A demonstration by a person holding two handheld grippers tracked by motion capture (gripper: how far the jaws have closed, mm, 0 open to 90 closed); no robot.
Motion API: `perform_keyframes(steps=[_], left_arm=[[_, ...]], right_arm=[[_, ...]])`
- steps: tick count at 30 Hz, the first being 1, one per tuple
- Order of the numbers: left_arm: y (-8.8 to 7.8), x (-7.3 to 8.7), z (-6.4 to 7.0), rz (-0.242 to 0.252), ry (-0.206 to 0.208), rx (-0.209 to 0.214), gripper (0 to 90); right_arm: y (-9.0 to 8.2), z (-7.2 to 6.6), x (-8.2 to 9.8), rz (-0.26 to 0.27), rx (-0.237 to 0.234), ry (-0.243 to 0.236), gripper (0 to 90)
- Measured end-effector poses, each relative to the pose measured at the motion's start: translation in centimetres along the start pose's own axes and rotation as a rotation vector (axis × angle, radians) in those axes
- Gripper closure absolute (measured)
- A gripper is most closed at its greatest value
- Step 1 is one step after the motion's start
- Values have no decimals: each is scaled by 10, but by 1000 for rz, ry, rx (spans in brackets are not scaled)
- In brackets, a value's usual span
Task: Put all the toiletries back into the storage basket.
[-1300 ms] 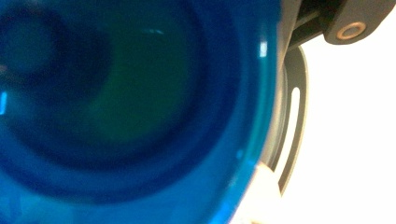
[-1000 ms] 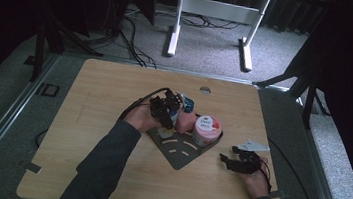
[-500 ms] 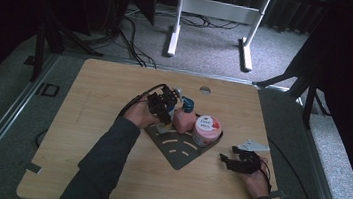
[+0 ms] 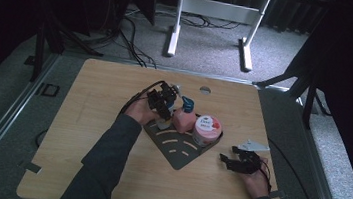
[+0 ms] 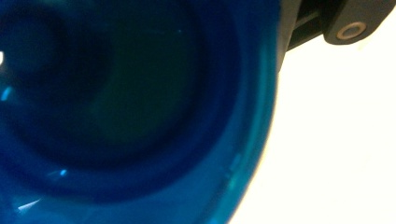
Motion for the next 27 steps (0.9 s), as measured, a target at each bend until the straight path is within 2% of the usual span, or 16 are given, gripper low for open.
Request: perform_keyframes(steps=[11,19,27], left_arm=[[-1,-8,-7,-12,-2,0,554],[7,-9,-11,-13,6,-9,554],[14,-12,-14,-14,-2,-13,553]], right_arm=[[0,0,0,0,0,0,342],[0,0,0,0,-1,-1,342],[0,0,0,0,0,-1,342]])
Point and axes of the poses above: each handheld gripper's, and its own axes: y roughly forward along the jaws, x roughly out of its underside, z roughly to its right, the point moved 3 cm from there along y, roughly forward along the jaws, and after that the axes turned 6 degrees about -z, right-handed, at the moved point
